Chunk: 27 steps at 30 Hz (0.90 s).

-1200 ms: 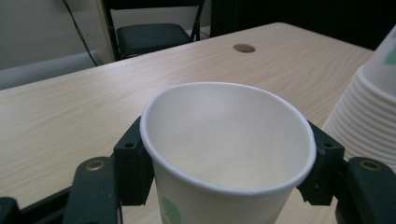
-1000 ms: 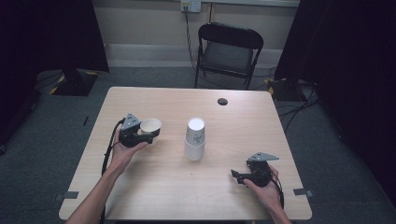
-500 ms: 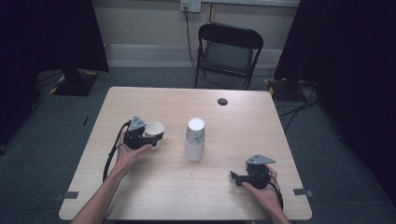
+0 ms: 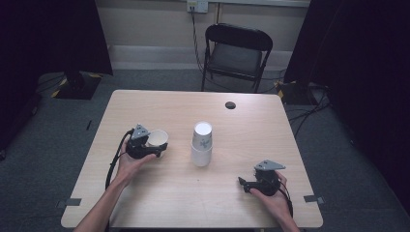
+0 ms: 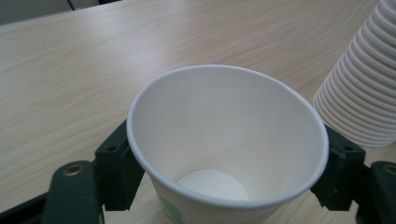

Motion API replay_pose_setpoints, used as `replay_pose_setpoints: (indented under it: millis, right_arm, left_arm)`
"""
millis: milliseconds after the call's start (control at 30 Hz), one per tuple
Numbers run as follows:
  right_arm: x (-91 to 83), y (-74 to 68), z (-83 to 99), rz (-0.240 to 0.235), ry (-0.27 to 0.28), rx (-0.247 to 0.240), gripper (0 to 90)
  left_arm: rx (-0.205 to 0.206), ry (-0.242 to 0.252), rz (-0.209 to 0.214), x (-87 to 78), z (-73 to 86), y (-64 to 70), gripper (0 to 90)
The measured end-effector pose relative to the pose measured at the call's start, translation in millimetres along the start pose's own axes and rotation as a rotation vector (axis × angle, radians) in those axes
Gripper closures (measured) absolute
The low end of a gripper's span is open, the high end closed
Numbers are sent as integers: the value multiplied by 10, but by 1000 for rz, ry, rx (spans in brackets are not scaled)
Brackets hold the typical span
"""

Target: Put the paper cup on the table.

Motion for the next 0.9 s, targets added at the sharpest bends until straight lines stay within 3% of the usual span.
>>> replay_pose_setpoints:
  millis: [167, 333, 433, 600, 700, 900]
  right_arm:
    - [0, -1, -1, 1, -1, 1, 178]
    - [1, 0, -1, 0, 0, 0, 177]
    - [1, 0, -1, 0, 0, 0, 177]
    - [1, 0, -1, 0, 0, 0, 177]
    - [1, 0, -1, 0, 0, -1, 177]
    - [2, 0, -2, 0, 0, 0, 177]
  left_arm:
    - [-23, -38, 10, -2, 44, -45, 157]
    - [-18, -71, 2, 21, 58, -10, 158]
    - [-25, -61, 16, 24, 52, 8, 157]
    - [-26, -83, -16, 14, 59, -13, 158]
    - [-56, -92, -5, -13, 72, -36, 158]
    - [-38, -93, -15, -137, 74, 2, 158]
Point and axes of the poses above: each handheld gripper's, and its own axes: x roughly forward along the jaws, z roughly out of its underside, y roughly to its right, the point moved 3 cm from there along x, roughly forward along the jaws, and after that the axes turned 2 degrees about y, right-handed, at the moved point
